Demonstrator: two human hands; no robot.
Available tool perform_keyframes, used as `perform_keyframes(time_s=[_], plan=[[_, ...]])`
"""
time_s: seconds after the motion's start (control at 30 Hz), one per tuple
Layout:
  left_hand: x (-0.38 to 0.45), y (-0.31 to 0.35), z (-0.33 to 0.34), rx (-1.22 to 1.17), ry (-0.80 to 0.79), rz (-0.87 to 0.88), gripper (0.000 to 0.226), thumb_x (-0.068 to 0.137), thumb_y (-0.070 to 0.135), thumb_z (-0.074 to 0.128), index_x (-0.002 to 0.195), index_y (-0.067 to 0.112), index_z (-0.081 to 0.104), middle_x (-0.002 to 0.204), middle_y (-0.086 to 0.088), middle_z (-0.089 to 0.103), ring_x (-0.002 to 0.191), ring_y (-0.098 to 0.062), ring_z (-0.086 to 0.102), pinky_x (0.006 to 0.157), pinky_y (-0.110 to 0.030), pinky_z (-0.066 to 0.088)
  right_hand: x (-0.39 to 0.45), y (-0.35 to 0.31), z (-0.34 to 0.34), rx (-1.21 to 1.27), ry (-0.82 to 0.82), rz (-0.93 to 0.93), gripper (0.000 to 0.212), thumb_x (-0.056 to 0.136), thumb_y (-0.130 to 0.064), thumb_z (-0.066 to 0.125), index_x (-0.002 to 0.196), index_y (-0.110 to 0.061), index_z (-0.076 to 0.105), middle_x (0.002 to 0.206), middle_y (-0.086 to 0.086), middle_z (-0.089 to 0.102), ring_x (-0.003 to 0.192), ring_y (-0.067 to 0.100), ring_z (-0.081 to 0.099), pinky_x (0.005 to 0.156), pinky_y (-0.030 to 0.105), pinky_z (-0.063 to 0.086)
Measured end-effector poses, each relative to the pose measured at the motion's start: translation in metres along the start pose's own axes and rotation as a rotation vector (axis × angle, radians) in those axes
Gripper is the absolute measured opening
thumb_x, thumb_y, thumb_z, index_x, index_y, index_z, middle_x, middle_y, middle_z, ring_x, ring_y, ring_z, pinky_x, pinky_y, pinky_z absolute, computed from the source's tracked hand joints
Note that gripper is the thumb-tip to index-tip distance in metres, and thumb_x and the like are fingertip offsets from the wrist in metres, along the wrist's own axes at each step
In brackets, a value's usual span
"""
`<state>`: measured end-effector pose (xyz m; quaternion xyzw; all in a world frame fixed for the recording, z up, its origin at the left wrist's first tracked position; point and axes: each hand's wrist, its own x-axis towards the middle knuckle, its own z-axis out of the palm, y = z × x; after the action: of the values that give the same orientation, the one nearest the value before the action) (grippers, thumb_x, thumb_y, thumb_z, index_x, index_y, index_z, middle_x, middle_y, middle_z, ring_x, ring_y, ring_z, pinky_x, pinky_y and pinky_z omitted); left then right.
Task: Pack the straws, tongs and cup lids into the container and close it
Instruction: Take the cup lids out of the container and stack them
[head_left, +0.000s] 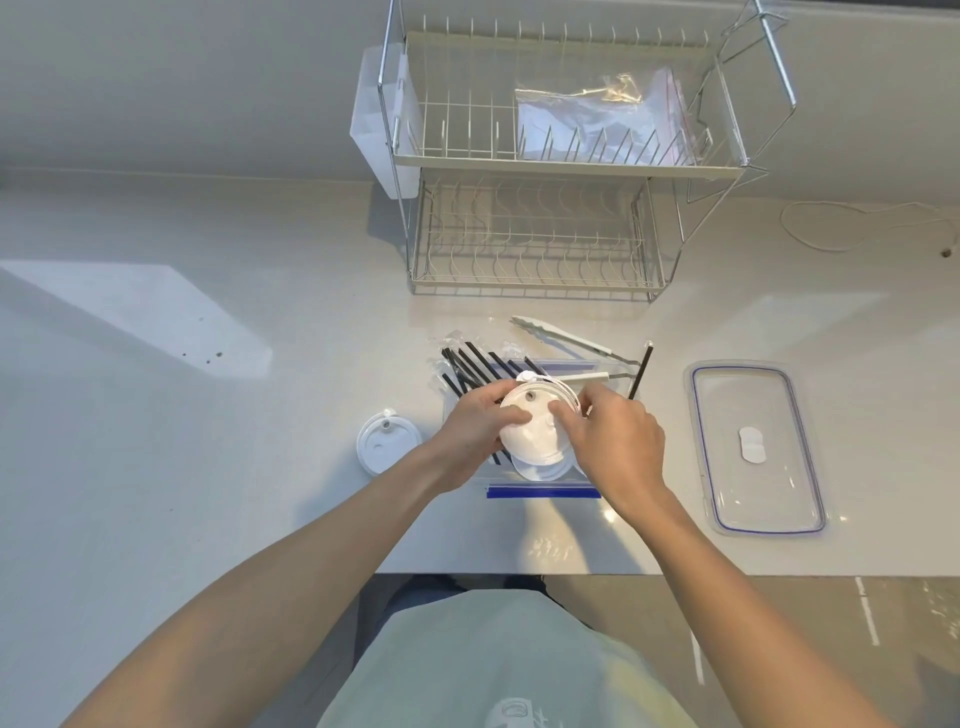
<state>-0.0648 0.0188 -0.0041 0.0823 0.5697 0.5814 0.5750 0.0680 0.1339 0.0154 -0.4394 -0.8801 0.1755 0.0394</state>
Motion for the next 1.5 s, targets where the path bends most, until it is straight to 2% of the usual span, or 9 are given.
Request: perform_keyframes(time_s=[0.23,0.33,0.4,0.63,0.83,0.97,1.07,1.27,1.5], plan=[[0.000,-0.010,-0.023,0.166,0.308,0.173,0.021,0.095,0.007,0.065,0.107,0.023,0.072,0.104,-0.001,0.072,0.095,-0.019,0.065,0.079,-0.033,0.054,0.008,0.007,0.014,0.364,-0.125,0.135,0.050,0.092,-0.063,0.057,0.073,-0.017,0.056,0.064,-0.003,0.061,0.064,0.023,0.059,0.055,0.035,0.041],[0.000,-0.008,-0.041,0.179,0.462,0.196,0.022,0.093,0.008,0.064,0.101,0.027,0.072,0.103,0.000,0.071,0.096,-0.019,0.062,0.083,-0.031,0.051,0.008,0.020,0.029,0.106,-0.208,-0.043,0.024,0.102,-0.038,0.058,0.107,-0.016,0.065,0.100,0.002,0.068,0.085,0.028,0.065,0.066,0.036,0.048],[-0.002,-0.008,-0.051,0.210,0.477,0.209,0.023,0.092,0.009,0.065,0.100,0.030,0.072,0.106,0.001,0.072,0.098,-0.019,0.063,0.088,-0.034,0.051,0.007,0.023,0.042,-0.055,-0.274,-0.105,0.031,0.101,-0.032,0.059,0.128,-0.016,0.061,0.119,0.008,0.062,0.093,0.032,0.067,0.073,0.038,0.052],[-0.013,-0.013,-0.064,0.093,0.411,0.115,0.024,0.094,0.014,0.063,0.100,0.034,0.074,0.101,0.006,0.073,0.098,-0.018,0.065,0.078,-0.037,0.059,0.007,0.018,0.051,-0.220,-0.255,-0.175,0.020,0.096,-0.011,0.060,0.115,-0.015,0.056,0.111,0.012,0.057,0.074,0.038,0.063,0.063,0.041,0.053],[-0.016,-0.008,-0.051,0.071,0.308,0.057,0.037,0.093,0.002,0.055,0.108,0.031,0.071,0.112,0.000,0.071,0.104,-0.019,0.065,0.081,-0.040,0.062,0.014,0.022,0.005,0.051,0.037,-0.333,0.008,0.105,-0.024,0.054,0.111,-0.022,0.058,0.101,0.002,0.071,0.075,0.028,0.064,0.059,0.033,0.044],[-0.016,0.000,-0.035,0.066,0.120,-0.006,0.023,0.098,0.028,0.058,0.117,0.023,0.071,0.112,-0.004,0.073,0.098,-0.021,0.069,0.081,-0.044,0.061,0.011,0.005,-0.019,0.227,-0.003,-0.450,0.016,0.103,-0.023,0.059,0.116,-0.029,0.066,0.111,-0.010,0.070,0.088,0.015,0.065,0.068,0.034,0.052],[-0.012,0.002,-0.021,0.070,-0.022,-0.084,0.046,0.099,0.046,0.051,0.129,0.014,0.066,0.114,-0.010,0.070,0.102,-0.024,0.066,0.084,-0.045,0.056,0.008,-0.007,-0.016,0.105,-0.104,-0.511,0.026,0.102,-0.017,0.059,0.126,-0.024,0.065,0.118,-0.002,0.069,0.095,0.025,0.068,0.070,0.040,0.054],[-0.008,0.006,-0.013,0.075,-0.104,-0.086,0.042,0.101,0.037,0.050,0.131,0.011,0.065,0.117,-0.014,0.068,0.105,-0.028,0.063,0.090,-0.049,0.048,0.000,0.001,-0.003,0.278,-0.119,-0.269,0.041,0.100,-0.028,0.063,0.140,-0.025,0.052,0.108,-0.011,0.058,0.087,0.009,0.054,0.073,0.032,0.045],[-0.009,-0.005,-0.010,0.130,-0.131,-0.023,0.040,0.090,0.005,0.058,0.119,0.029,0.072,0.110,0.000,0.075,0.106,-0.021,0.069,0.084,-0.036,0.060,-0.006,0.006,0.007,0.287,-0.133,0.000,0.039,0.099,-0.057,0.054,0.104,-0.021,0.066,0.089,-0.007,0.066,0.078,0.017,0.063,0.069,0.042,0.055]])
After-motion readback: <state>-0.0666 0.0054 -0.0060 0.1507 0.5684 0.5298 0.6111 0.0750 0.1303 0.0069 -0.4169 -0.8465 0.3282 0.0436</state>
